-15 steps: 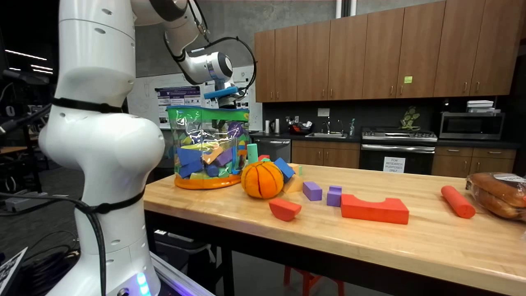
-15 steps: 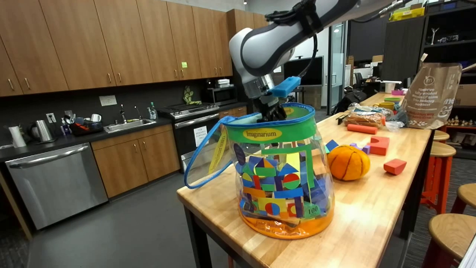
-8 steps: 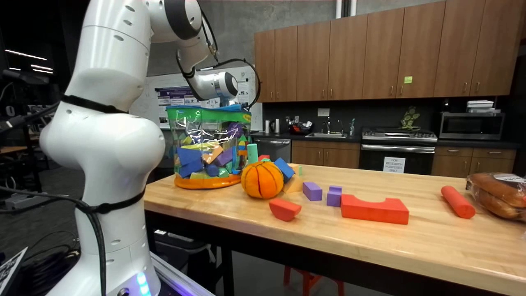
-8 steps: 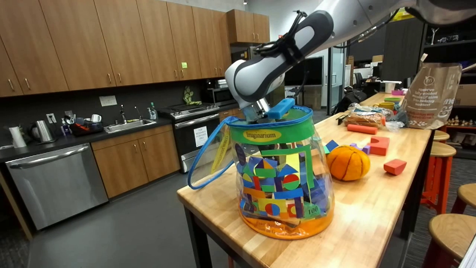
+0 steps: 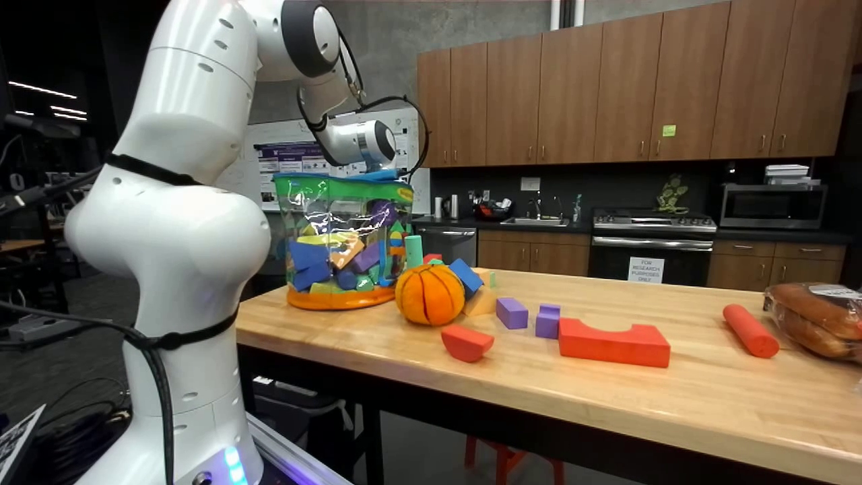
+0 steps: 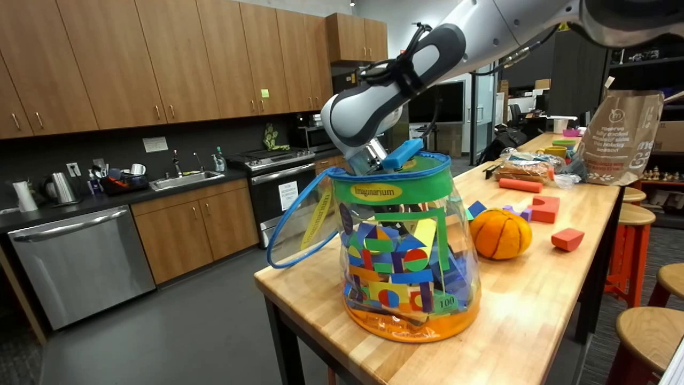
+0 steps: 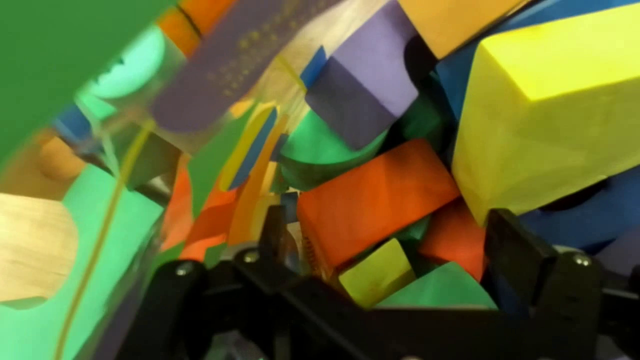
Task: Remove a piece made of a blue and yellow block from the clear bag and put it on the table
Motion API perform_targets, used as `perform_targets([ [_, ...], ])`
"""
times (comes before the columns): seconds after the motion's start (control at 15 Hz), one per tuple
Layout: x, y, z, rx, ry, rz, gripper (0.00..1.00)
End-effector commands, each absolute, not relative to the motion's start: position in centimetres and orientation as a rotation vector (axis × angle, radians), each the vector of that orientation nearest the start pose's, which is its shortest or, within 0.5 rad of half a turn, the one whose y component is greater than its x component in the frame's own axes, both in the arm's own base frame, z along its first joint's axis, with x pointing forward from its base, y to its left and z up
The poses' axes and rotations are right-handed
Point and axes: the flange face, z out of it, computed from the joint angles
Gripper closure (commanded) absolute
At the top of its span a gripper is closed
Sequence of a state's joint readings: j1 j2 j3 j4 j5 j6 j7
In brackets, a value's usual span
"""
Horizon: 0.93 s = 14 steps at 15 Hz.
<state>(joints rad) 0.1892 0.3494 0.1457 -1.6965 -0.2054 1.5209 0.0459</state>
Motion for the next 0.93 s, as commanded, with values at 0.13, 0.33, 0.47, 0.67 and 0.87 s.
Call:
perform_targets([
  [0.13,57.1,15.7,35.8,-3.198,-0.492,0.878,0.00],
  [0.33,57.6,16.0,35.8,-3.201,-0.511,0.831,0.00],
  [0.47,57.7,16.3,35.7,-3.202,-0.519,0.822,0.00],
  [0.67,57.8,16.6,35.1,-3.199,-0.535,0.842,0.00],
  [0.87,57.9,16.9,34.7,-3.201,-0.548,0.844,0.00],
])
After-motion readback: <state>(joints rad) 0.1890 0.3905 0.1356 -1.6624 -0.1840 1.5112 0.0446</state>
